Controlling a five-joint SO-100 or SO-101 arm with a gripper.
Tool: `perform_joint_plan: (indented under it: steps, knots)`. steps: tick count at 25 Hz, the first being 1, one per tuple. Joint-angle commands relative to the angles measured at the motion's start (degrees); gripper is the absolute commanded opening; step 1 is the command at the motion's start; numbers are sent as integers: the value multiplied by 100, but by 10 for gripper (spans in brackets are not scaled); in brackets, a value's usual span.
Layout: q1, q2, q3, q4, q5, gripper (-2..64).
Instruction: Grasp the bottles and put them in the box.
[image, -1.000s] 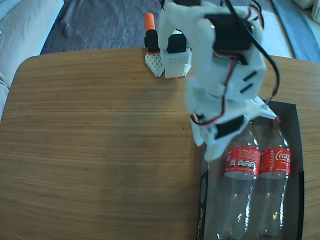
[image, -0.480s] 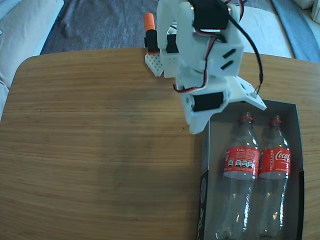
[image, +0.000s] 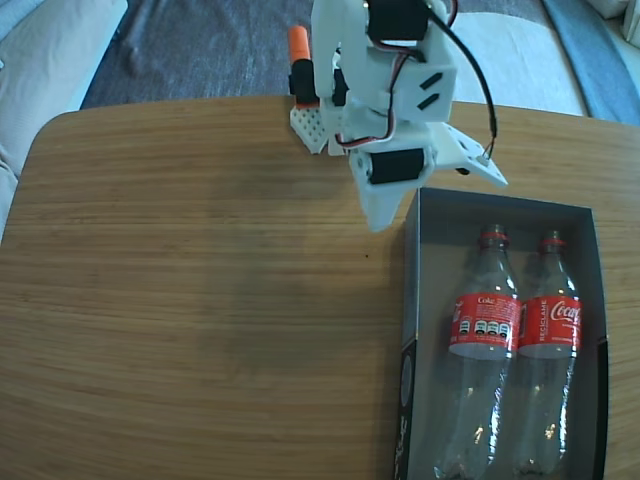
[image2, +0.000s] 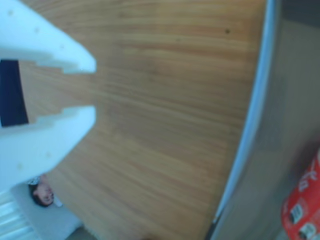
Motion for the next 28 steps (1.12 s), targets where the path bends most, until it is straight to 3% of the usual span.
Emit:
perform_joint_plan:
  steps: [1,5,13,22,28]
  knots:
    - [176,352,132,-53,202,5]
    - [396,756,501,-88,809,-4]
    - [413,1626,1582,-686,800,-3]
    - [606,2505,3041,-2162,782,-3]
    - [589,3138,3779,-2408,756,-3]
